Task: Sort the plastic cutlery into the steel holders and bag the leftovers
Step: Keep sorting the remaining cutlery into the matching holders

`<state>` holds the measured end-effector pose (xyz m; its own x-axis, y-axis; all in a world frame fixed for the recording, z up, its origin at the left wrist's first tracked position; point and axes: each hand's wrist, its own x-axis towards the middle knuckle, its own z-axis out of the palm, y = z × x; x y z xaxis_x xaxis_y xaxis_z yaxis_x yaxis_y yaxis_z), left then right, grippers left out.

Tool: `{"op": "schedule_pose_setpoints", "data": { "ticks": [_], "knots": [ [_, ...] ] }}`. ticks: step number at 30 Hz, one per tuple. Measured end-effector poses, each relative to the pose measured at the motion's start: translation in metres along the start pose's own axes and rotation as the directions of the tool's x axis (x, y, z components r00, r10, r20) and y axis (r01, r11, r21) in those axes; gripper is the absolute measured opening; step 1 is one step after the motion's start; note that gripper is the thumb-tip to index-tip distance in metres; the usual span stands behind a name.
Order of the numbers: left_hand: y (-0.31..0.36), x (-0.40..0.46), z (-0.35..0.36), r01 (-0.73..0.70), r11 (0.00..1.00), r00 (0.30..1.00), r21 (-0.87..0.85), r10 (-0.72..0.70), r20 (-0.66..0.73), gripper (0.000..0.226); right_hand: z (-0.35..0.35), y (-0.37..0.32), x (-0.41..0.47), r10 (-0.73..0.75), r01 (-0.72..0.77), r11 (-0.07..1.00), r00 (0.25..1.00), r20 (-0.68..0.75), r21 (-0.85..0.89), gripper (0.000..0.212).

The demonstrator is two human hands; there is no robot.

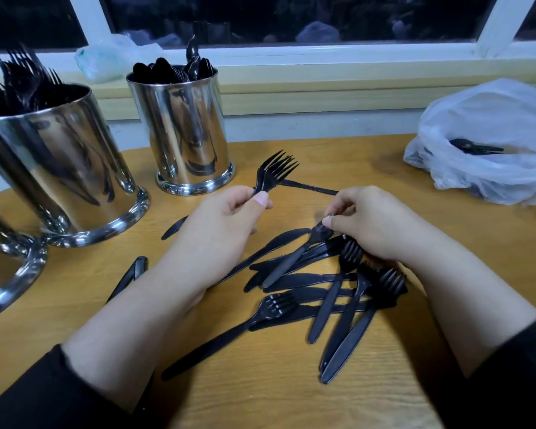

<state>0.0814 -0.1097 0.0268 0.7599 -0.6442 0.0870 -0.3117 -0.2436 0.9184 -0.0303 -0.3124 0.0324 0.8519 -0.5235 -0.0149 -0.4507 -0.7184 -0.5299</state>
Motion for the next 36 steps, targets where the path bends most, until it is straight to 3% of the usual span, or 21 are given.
{"op": "schedule_pose_setpoints", "data": {
  "ticks": [6,11,15,21,23,26,30,32,36],
  "knots": [
    [-0.002,0.001,-0.001,-0.070,0.996,0.998,0.047,0.069,0.010,0.024,-0.016,0.002,-0.006,-0.058,0.083,0.964,0.993,-0.106,0.252,0.010],
    [0.003,0.000,0.000,-0.096,0.990,0.995,0.107,0.100,-0.031,0.024,-0.018,-0.005,-0.010,-0.207,0.294,0.866,0.947,-0.244,0.405,0.005],
    [0.011,-0.010,0.005,0.077,0.978,0.989,-0.195,-0.050,0.142,0.020,-0.008,-0.015,-0.012,-0.297,0.398,0.851,0.902,-0.313,0.341,0.003],
    [0.011,-0.012,0.010,0.140,0.966,0.963,-0.217,-0.082,0.257,0.032,0.000,-0.020,-0.013,-0.299,0.431,0.843,0.873,-0.385,0.323,0.007],
    [0.012,-0.013,0.010,0.122,0.974,0.967,-0.189,-0.074,0.245,0.031,-0.003,-0.020,-0.013,-0.288,0.421,0.853,0.873,-0.394,0.307,0.001],
    [0.011,-0.012,0.006,0.074,0.989,0.983,-0.130,-0.051,0.175,0.033,-0.013,-0.007,-0.016,-0.192,0.323,0.904,0.893,-0.408,0.281,0.012],
    [0.010,-0.009,0.002,0.067,0.991,0.993,-0.118,-0.055,0.102,0.037,-0.019,0.019,-0.033,-0.063,0.075,0.995,0.984,-0.164,0.067,0.020],
    [0.010,-0.009,0.004,0.034,0.999,0.997,-0.038,-0.031,0.069,0.036,-0.017,0.026,-0.044,-0.007,0.008,1.000,0.996,-0.089,0.009,0.019],
    [0.011,-0.015,0.008,-0.064,0.975,0.998,0.215,0.061,0.021,0.032,-0.009,0.026,-0.051,0.008,-0.008,1.000,0.997,-0.081,-0.006,0.016]
  ]
}}
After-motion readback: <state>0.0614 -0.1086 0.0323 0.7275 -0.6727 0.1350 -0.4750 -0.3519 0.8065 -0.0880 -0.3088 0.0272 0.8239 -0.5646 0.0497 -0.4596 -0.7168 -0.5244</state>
